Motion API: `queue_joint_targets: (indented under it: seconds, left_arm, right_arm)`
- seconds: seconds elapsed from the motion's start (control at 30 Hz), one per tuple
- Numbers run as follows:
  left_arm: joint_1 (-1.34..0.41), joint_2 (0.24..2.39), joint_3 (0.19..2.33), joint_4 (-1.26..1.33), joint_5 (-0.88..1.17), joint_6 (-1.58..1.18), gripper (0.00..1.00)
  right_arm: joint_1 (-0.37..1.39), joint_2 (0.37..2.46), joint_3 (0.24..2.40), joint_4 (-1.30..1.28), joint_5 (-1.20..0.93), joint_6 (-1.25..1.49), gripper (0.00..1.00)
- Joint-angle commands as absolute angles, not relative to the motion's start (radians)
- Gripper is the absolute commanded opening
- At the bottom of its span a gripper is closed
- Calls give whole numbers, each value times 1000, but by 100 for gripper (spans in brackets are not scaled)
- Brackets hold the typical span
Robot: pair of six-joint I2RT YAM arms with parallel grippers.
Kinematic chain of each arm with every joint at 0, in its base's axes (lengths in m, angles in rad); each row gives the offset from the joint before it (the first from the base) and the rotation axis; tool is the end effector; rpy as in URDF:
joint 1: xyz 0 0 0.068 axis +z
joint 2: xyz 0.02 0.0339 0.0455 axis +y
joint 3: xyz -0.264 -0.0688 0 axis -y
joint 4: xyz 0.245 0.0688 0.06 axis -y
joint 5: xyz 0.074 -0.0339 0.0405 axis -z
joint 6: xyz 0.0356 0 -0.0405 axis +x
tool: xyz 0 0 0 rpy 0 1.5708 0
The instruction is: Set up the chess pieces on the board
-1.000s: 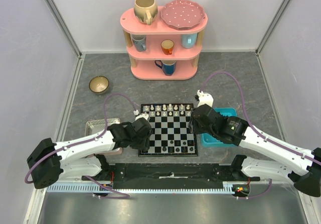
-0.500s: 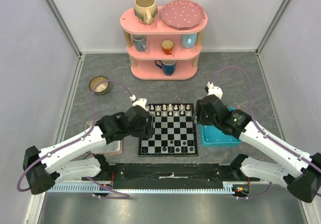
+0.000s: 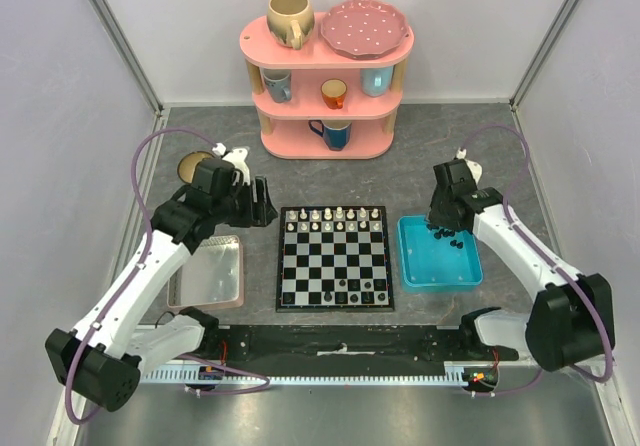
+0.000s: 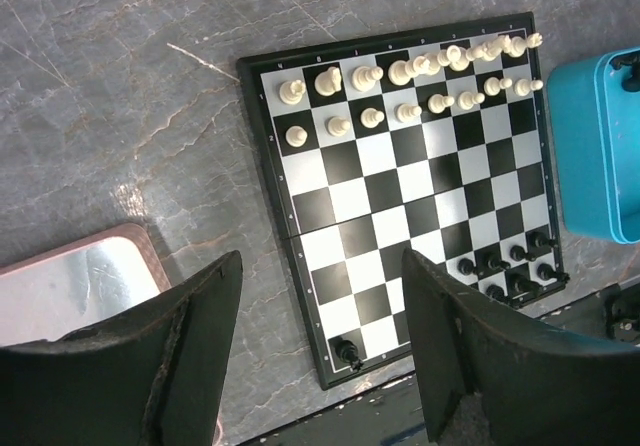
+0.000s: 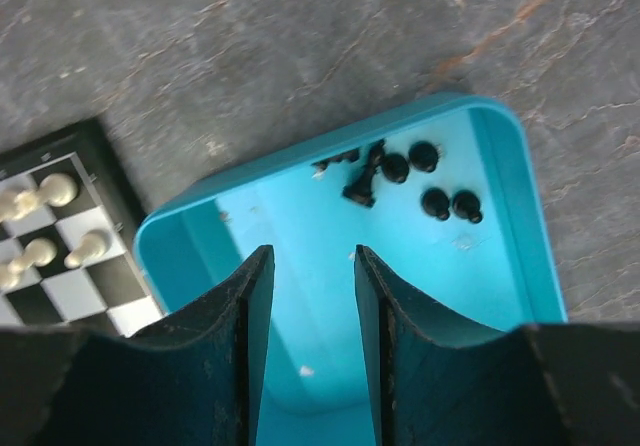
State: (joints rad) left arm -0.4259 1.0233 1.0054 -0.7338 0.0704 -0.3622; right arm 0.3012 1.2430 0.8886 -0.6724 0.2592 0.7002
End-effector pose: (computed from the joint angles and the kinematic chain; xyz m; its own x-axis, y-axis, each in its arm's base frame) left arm 0.1889 -0.0885 0.3197 -0.7441 -0.0505 -0.6661 0.2088 0.9296 -0.3038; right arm 0.2335 0.0630 0.2419 -0.7280 0.4260 -0.5371 0.4041 0.8996 0.1658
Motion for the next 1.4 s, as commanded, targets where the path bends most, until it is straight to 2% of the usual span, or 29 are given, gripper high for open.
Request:
queue_joint_targets:
  seconds: [0.0, 0.13, 0.47, 1.1, 1.37]
  left_arm:
    - [-408, 1016, 997, -684, 153, -233, 70]
    - [-408, 976, 945, -637, 192, -238, 69]
    - [-410, 810, 799, -575, 109, -229, 68]
    - [-410, 816, 746, -532, 132, -239, 69]
    - [-410, 822, 744, -529, 132, -239, 68]
  right_arm:
    - [226, 1295, 865, -591, 244, 649, 45]
    - [175, 1336, 832, -546, 230, 640, 43]
    - [114, 1404, 798, -488, 219, 617, 38]
    - [57, 1446, 764, -422, 153, 588, 33]
    - [54, 1439, 753, -420, 130, 583, 22]
